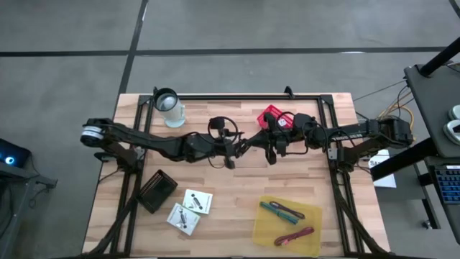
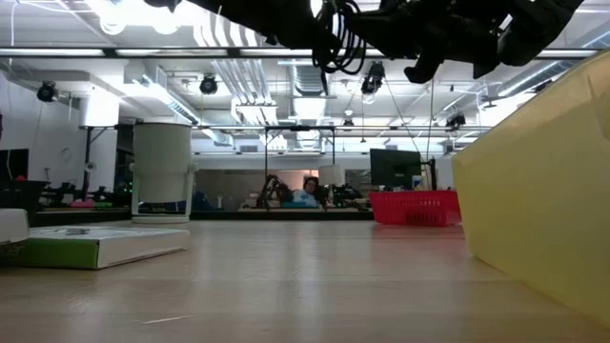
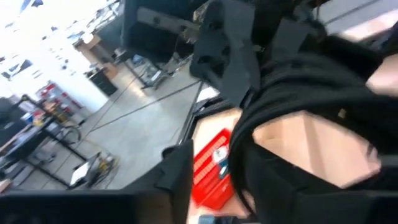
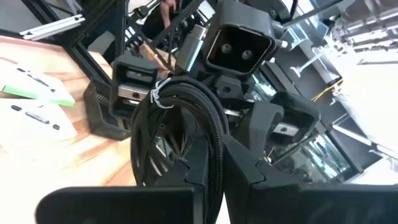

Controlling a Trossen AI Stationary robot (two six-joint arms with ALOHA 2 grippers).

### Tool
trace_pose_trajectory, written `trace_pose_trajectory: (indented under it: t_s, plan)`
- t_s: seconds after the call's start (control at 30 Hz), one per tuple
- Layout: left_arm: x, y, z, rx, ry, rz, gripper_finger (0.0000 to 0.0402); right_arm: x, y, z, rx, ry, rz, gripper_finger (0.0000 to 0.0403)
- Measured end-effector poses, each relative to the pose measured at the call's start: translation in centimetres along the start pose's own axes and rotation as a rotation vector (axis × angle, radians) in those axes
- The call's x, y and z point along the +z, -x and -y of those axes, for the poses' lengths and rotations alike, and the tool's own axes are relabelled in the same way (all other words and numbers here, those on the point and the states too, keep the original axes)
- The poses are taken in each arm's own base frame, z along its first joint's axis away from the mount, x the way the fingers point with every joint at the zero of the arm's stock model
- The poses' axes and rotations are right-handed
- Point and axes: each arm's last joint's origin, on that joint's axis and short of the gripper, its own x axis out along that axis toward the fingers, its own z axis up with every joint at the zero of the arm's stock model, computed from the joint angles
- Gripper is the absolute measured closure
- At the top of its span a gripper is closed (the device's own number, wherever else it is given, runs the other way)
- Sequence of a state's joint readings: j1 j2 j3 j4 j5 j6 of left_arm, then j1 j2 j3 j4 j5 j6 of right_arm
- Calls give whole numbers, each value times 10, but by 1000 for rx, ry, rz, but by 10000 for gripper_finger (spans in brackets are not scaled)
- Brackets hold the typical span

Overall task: Pick and place items into bin
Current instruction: Put the black charger cable into the yellow bin

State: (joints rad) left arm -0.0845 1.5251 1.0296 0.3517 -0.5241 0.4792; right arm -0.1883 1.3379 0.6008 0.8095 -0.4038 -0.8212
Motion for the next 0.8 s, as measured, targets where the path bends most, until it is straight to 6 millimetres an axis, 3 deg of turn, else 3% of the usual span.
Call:
trace_pose_trajectory:
  t_s: [0.2, 0.4, 0.67, 0.8]
  plan:
    - [1, 13, -10, 9, -39, -63, 221, -2, 1, -1, -4, -27, -52, 389]
    - [0, 35, -24, -30, -31, -143, 210, -1, 5, -1, 7, -128, -106, 389]
    - [-5, 51, -32, -47, 79, -217, 210, 12, 22, 1, 51, -503, -172, 390]
    - [-8, 53, -31, -57, 62, -241, 210, 21, 33, -2, 182, -681, -156, 390]
